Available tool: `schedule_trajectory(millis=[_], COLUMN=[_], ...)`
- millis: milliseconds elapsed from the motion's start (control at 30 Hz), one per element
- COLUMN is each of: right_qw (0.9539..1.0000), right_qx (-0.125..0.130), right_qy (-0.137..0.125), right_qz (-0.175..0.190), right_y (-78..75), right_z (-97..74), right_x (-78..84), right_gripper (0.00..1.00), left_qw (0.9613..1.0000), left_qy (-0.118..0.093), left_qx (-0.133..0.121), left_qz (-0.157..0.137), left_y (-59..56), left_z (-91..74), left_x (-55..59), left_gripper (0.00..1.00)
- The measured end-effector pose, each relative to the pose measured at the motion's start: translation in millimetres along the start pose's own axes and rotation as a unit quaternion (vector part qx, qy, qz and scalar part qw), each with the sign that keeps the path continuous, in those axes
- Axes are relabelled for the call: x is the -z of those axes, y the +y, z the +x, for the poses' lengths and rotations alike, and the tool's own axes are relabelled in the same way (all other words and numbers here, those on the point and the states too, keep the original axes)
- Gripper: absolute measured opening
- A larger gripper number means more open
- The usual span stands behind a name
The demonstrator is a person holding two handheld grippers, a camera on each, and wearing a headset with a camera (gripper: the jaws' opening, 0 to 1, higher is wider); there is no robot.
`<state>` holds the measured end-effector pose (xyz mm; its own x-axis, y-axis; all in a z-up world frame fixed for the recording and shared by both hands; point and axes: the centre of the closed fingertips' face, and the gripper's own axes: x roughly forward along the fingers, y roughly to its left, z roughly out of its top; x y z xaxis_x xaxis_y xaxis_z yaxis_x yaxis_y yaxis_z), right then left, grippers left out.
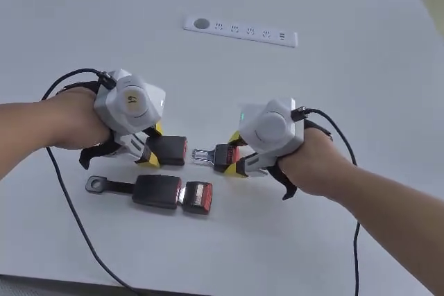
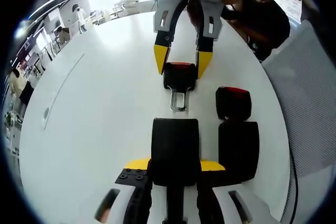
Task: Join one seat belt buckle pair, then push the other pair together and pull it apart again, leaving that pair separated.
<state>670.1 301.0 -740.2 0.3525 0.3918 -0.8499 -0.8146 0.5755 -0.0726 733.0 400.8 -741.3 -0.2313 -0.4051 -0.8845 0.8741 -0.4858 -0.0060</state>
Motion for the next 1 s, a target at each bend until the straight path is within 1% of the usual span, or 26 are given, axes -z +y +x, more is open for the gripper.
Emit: schedule_trajectory(millis=[133, 300, 333, 633, 800, 900, 1000], right_qw=[1.0000, 0.9999, 0.9998, 0.9991, 0.9986, 0.9983, 0.9978], right_qx=[0.002, 0.005, 0.007, 0.011, 0.012, 0.012, 0.011], right_qy=[0.005, 0.007, 0.010, 0.030, 0.038, 0.041, 0.041], right_qz=[0.006, 0.014, 0.018, 0.028, 0.035, 0.039, 0.051], right_y=[1.4, 0.6, -0.3, 1.7, 0.5, 2.8, 6.0], right_z=[-10.5, -20.0, -23.3, -41.2, -45.8, -47.7, -48.5], right_x=[16.5, 31.6, 38.6, 69.2, 81.0, 83.2, 89.9], right_gripper=[0.31, 0.31, 0.31, 0.32, 0.32, 0.32, 0.33], left_qw=[1.0000, 1.0000, 1.0000, 1.0000, 1.0000, 1.0000, 1.0000], left_qy=[0.002, 0.008, 0.009, 0.001, 0.005, 0.007, 0.007], left_qx=[0.000, 0.001, 0.002, 0.002, 0.001, 0.001, -0.001], left_qz=[-0.001, 0.001, 0.003, 0.000, -0.002, -0.002, -0.003], left_y=[-0.1, -0.5, -0.5, -0.6, -0.5, -0.6, -0.4], left_z=[-0.1, 0.1, 0.2, 0.4, 0.8, 1.1, 1.2], left_x=[0.0, -0.6, -0.5, -0.2, -0.1, -0.2, 0.2], left_gripper=[0.32, 0.33, 0.33, 0.33, 0.33, 0.33, 0.33])
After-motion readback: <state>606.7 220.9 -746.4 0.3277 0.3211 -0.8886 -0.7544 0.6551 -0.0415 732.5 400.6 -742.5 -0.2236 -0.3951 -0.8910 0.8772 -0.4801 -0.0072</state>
